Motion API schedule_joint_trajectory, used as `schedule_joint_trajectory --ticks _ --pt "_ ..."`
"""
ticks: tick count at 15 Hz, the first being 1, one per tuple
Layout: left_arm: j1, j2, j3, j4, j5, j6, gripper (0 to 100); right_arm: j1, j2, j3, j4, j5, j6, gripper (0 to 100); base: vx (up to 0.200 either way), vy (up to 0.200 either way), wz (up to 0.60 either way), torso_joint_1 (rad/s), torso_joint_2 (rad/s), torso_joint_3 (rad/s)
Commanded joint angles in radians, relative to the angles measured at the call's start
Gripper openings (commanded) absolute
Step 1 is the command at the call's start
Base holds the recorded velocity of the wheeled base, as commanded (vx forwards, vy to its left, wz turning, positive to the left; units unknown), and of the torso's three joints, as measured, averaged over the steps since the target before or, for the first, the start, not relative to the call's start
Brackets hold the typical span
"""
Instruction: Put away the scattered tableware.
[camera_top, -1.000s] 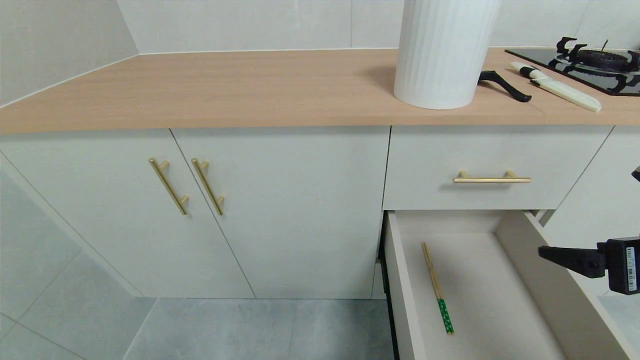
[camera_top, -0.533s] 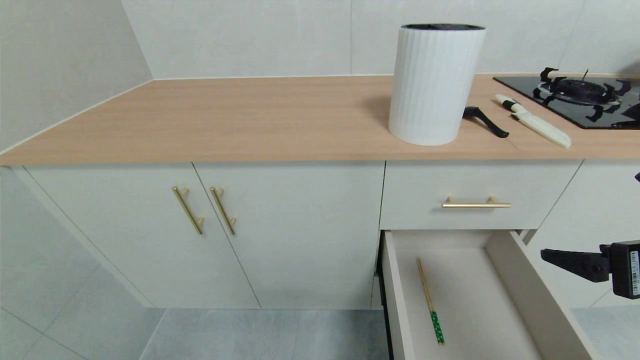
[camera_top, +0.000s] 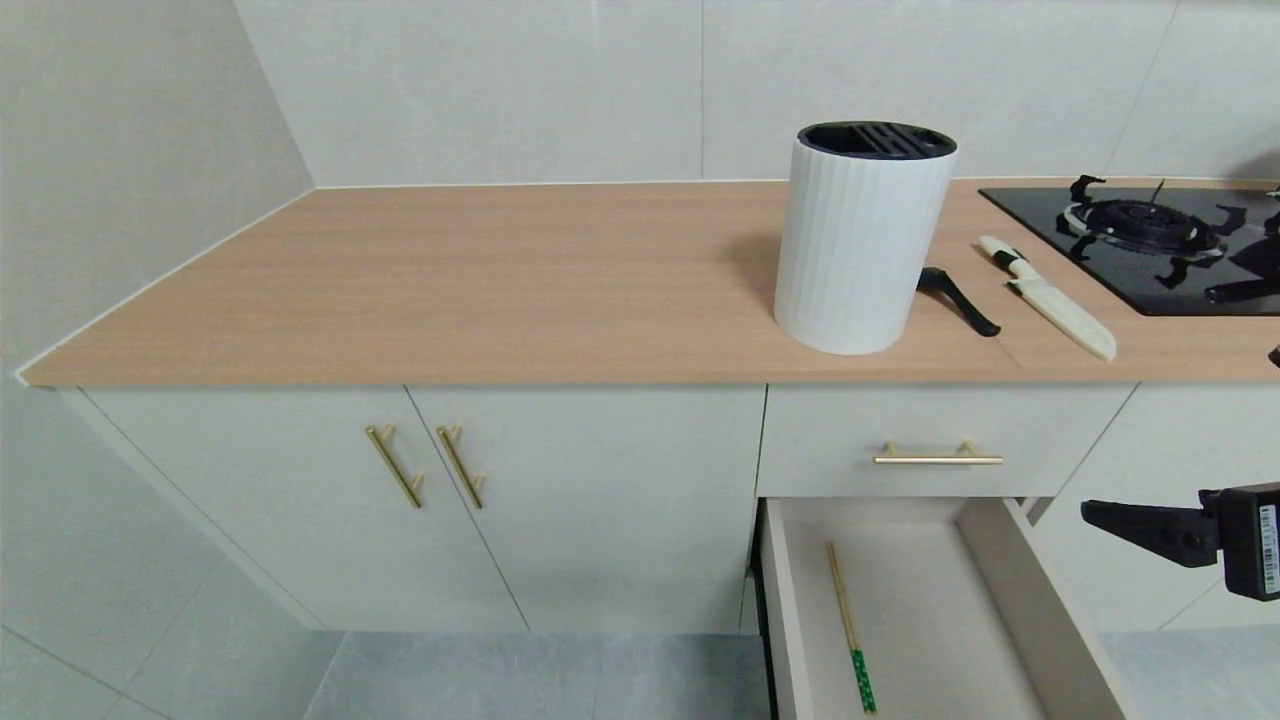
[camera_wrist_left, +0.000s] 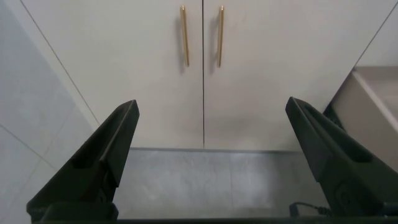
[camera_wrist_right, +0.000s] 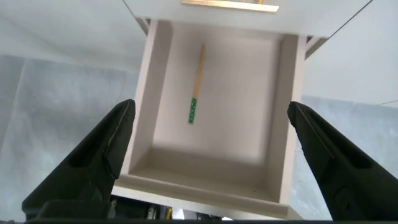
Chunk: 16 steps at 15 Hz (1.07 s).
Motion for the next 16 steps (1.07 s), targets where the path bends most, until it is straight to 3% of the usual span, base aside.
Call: schedule_joint_trajectory --ticks 1,5,6,7,8,10,14,16 --pt "0.0 0.001 0.0 -0.001 0.001 0.0 100 0.001 0.002 0.001 -0.004 0.0 0.002 100 0.0 0.0 0.0 0.198 -0.4 -0.203" --pt "0.0 0.001 0.0 -0.001 0.001 0.0 100 -0.03 -0.004 0.001 -0.05 0.0 -0.002 100 0.0 0.0 0.0 0.052 -0.11 -0.057" --pt "0.0 0.001 0.0 -0.001 0.001 0.0 100 -0.09 0.038 -0.012 -0.129 0.027 -0.04 100 0.0 0.0 0.0 0.0 0.0 0.0" --pt "0.0 0.001 0.0 -0.001 0.001 0.0 100 -0.134 0.07 -0.018 -0.185 0.058 -0.064 100 0.0 0.0 0.0 0.0 0.0 0.0" --pt "0.0 0.001 0.0 -0.001 0.001 0.0 100 -0.205 0.145 -0.03 -0.298 0.162 -0.11 100 0.0 0.0 0.0 0.0 0.0 0.0" --pt "0.0 0.001 0.0 -0.001 0.001 0.0 100 -0.259 0.277 -0.085 -0.402 0.273 -0.176 100 0.0 0.0 0.0 0.0 0.0 0.0" --pt "0.0 0.001 0.0 -0.001 0.001 0.0 100 -0.265 0.548 -0.24 -0.609 0.29 -0.264 100 0.0 0.0 0.0 0.0 0.0 0.0" --pt "0.0 0.001 0.0 -0.001 0.001 0.0 100 -0.268 0.625 -0.343 -0.614 0.29 -0.268 100 0.0 0.0 0.0 0.0 0.0 0.0"
